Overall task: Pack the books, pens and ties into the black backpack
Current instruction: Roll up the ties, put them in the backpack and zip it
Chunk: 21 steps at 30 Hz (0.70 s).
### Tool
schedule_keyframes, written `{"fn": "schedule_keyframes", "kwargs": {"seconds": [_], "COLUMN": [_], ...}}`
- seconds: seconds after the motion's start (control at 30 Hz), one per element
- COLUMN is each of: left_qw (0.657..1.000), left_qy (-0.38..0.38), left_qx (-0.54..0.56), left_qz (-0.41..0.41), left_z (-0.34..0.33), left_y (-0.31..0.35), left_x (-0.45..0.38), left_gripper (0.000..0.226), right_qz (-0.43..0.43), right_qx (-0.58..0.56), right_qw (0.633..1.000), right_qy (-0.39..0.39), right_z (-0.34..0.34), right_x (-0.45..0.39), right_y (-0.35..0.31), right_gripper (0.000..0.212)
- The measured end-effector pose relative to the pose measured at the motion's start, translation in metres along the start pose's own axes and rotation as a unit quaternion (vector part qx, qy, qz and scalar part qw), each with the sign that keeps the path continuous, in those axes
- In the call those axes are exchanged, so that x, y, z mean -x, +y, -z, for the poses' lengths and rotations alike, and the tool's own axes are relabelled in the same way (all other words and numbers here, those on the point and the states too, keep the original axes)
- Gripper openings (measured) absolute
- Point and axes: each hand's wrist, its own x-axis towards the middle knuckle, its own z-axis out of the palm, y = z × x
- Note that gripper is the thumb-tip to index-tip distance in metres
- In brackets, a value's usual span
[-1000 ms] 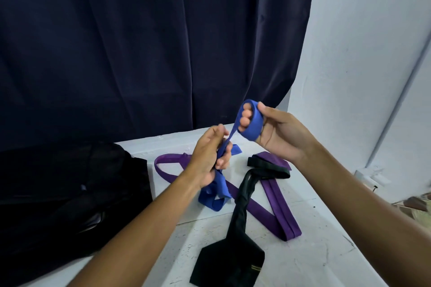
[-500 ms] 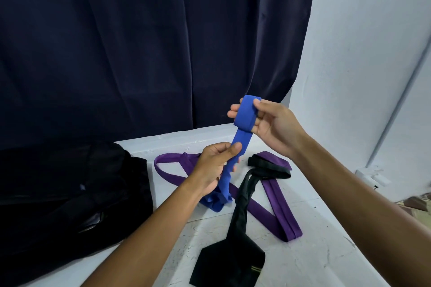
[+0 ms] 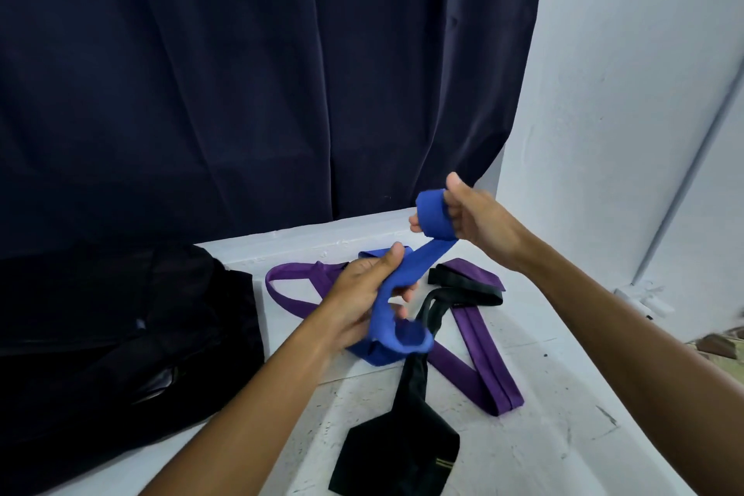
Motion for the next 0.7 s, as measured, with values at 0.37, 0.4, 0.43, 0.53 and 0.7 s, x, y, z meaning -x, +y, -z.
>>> {"fn": "schedule_keyframes", "kwargs": {"seconds": [0.37, 0.4, 0.43, 0.53, 0.7], "left_qw": [0.988, 0.987, 0.988, 0.992, 0.942], "left_qy": [-0.093, -0.097, -0.100, -0.076, 0.241], "left_qx": [-0.073, -0.084, -0.086, -0.064, -0.235], "left_qz": [0.102, 0.094, 0.085, 0.074, 0.019], "left_z": [0.052, 0.060, 0.068, 0.091, 0.095], "left_y": [0.040, 0.041, 0.041, 0.036, 0.017], "left_x": [-0.005, -0.006, -0.006, -0.014, -0.040], "left_gripper": [0.057, 0.060, 0.063, 0.069, 0.033], "right_qz": [-0.128, -0.132, -0.127, -0.099, -0.076], "right_qx": [0.170, 0.125, 0.078, -0.075, -0.274], "right_qw": [0.913, 0.915, 0.919, 0.939, 0.947], "right_qy": [-0.348, -0.361, -0.365, -0.322, -0.147], "right_z": [0.025, 0.029, 0.035, 0.051, 0.045], "right_x": [0.022, 0.022, 0.023, 0.026, 0.029], "right_y": [-0.008, -0.007, -0.005, -0.003, -0.012], "right_gripper": [0.031, 0.029, 0.031, 0.038, 0.050]}}
